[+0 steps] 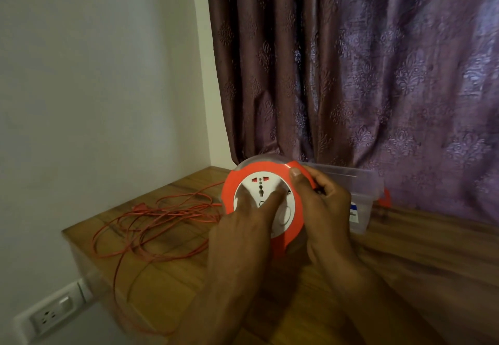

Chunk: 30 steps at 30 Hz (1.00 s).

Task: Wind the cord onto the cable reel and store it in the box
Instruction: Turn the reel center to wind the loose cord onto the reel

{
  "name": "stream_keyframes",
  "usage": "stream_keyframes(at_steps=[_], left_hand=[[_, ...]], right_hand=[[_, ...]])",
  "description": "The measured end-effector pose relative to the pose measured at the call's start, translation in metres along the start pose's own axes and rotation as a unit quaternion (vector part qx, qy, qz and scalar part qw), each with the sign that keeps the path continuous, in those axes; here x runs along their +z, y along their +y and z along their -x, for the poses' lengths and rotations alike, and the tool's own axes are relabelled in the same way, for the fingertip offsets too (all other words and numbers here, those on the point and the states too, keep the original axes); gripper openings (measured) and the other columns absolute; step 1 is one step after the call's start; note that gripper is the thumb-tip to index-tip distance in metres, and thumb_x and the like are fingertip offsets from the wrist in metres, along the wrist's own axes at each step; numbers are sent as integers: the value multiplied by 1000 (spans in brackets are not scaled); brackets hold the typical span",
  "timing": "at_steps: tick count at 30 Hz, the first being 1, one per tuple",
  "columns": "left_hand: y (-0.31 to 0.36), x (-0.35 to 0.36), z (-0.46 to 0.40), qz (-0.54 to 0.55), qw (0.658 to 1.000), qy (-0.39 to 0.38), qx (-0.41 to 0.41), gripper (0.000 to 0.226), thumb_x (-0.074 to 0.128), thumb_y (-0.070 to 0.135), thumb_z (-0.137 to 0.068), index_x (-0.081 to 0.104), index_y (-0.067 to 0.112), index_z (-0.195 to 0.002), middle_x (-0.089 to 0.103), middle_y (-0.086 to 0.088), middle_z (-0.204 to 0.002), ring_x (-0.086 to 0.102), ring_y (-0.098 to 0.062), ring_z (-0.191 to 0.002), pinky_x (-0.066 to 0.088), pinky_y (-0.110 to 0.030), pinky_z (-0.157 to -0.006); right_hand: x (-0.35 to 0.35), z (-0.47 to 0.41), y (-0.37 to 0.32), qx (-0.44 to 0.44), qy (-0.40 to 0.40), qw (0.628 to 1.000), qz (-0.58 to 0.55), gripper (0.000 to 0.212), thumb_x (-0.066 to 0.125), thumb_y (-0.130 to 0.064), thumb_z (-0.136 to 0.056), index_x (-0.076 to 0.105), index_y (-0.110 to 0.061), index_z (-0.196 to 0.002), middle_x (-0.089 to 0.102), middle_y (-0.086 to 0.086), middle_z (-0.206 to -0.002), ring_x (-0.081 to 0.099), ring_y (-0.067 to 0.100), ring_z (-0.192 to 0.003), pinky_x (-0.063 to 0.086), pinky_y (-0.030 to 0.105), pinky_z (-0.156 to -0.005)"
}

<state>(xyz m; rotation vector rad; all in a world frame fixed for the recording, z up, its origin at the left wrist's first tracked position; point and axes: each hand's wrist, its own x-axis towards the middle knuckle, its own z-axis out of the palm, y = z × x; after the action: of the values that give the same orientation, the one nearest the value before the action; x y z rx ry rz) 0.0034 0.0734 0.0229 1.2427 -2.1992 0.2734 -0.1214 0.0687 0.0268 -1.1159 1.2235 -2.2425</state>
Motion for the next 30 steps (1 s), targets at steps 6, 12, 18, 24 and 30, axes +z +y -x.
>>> stream_keyframes(at_steps=[6, 12, 18, 24, 30], left_hand=[[-2, -9, 2, 0, 999, 22, 43, 46, 64, 21, -77, 49, 46, -114, 30, -1, -150, 57, -35, -108, 56, -44, -69], [-4, -13, 3, 25, 997, 32, 67, 31, 76, 17, -70, 69, 37, -93, 46, 1, -141, 60, -36, -104, 56, -45, -66], [-13, -18, 14, 139, 981, 123, 52, 33, 58, 21, -79, 61, 36, -108, 56, 9, -129, 64, -14, -85, 55, -31, -62], [-15, -18, 19, 74, 992, 101, 3, 57, 26, 64, -86, 19, 46, -140, 62, 11, -104, 57, -9, -72, 51, -31, -56], [-6, -11, 10, 25, 998, 45, -28, 68, 29, 71, -83, -6, 51, -138, 58, 7, -104, 55, -10, -76, 44, -25, -56]], right_hand=[[1, 2, -1, 31, -11, 999, -5, 8, 72, -37, -85, 76, -33, -90, 79, -8, -87, 76, 13, -80, 63, 41, -72], [0, 2, -4, 20, -26, 999, 5, 11, 71, -38, -85, 76, -33, -93, 79, -7, -87, 76, 14, -76, 63, 36, -65], [-1, 1, -7, 12, -19, 1000, -5, 7, 71, -37, -85, 75, -40, -80, 78, -11, -81, 76, 12, -74, 60, 28, -60], [0, 3, -9, 3, -12, 1000, -16, 7, 71, -37, -85, 75, -41, -81, 79, -8, -82, 76, 13, -75, 60, 31, -61], [2, 7, -10, -4, -25, 1000, -15, 6, 71, -35, -85, 74, -40, -85, 79, -11, -84, 76, 12, -76, 62, 34, -65]])
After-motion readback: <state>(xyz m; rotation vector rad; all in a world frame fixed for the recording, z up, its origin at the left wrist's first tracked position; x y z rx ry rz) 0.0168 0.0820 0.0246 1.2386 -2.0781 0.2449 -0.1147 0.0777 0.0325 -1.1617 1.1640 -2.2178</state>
